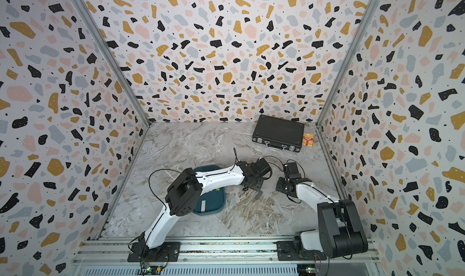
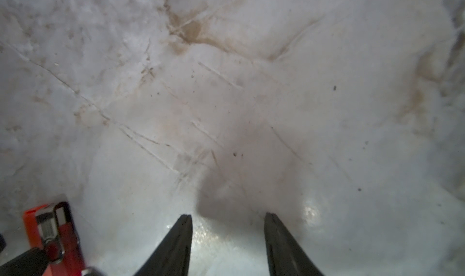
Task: Put the usb flash drive into the storage box
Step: Adjust the USB flash at the center of the board.
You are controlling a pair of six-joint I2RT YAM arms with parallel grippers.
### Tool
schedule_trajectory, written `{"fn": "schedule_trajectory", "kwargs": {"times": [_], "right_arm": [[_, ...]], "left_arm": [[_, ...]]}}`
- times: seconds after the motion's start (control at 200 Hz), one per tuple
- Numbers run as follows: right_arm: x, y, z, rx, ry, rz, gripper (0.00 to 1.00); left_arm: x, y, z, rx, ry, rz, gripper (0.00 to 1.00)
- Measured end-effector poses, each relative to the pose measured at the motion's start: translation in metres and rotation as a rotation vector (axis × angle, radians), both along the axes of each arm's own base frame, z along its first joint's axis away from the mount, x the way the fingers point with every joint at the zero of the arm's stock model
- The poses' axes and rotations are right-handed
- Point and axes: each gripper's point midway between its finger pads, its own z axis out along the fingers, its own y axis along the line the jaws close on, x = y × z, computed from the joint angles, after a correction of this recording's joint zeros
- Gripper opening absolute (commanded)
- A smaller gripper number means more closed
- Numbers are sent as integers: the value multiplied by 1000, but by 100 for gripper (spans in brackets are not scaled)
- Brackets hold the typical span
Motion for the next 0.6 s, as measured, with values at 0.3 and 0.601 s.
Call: {"fn": "schedule_trajectory", "kwargs": {"times": [0.3, 0.601], "right_arm": [[3, 1, 0, 2, -8, 0, 51], [4, 2, 0, 8, -11, 3, 51]], "left_arm": [[-1, 0, 0, -2, 3, -2, 47], [-6, -11, 0, -25, 19, -38, 53]]}}
